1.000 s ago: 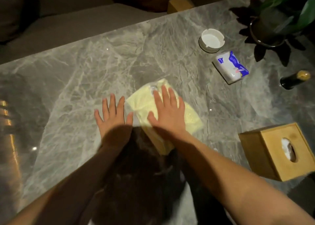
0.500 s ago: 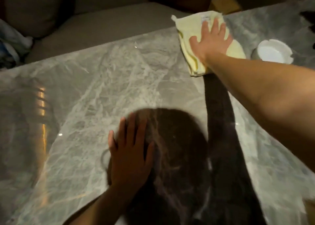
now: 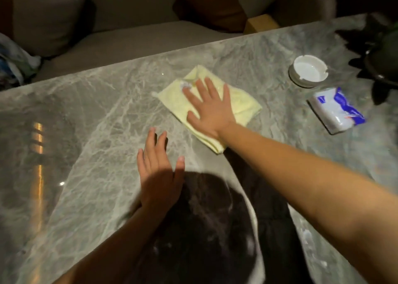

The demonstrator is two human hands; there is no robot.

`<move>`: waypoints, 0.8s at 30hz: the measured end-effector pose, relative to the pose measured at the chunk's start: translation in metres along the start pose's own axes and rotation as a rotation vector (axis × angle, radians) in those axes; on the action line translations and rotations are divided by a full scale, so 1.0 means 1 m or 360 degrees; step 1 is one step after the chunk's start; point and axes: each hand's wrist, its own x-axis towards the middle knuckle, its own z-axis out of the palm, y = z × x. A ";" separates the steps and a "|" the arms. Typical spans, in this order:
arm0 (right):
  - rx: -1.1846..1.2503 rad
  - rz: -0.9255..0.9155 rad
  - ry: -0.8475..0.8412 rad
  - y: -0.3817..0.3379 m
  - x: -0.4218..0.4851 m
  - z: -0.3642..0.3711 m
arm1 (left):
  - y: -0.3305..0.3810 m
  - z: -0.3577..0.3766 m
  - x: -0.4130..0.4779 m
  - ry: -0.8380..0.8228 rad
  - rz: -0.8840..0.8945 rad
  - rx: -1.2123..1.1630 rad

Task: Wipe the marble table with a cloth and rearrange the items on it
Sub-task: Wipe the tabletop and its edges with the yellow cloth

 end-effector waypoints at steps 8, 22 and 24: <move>0.0161 0.0427 0.0032 -0.059 -0.184 0.025 | -0.004 -0.007 -0.008 -0.0188 0.0284 -0.0153; 0.0230 0.0680 0.0078 -0.017 -0.225 0.025 | 0.042 0.029 0.032 -0.0415 0.0669 0.0231; 0.0193 0.0692 0.0084 0.014 -0.178 0.024 | 0.040 0.029 0.028 -0.0387 0.0651 0.0200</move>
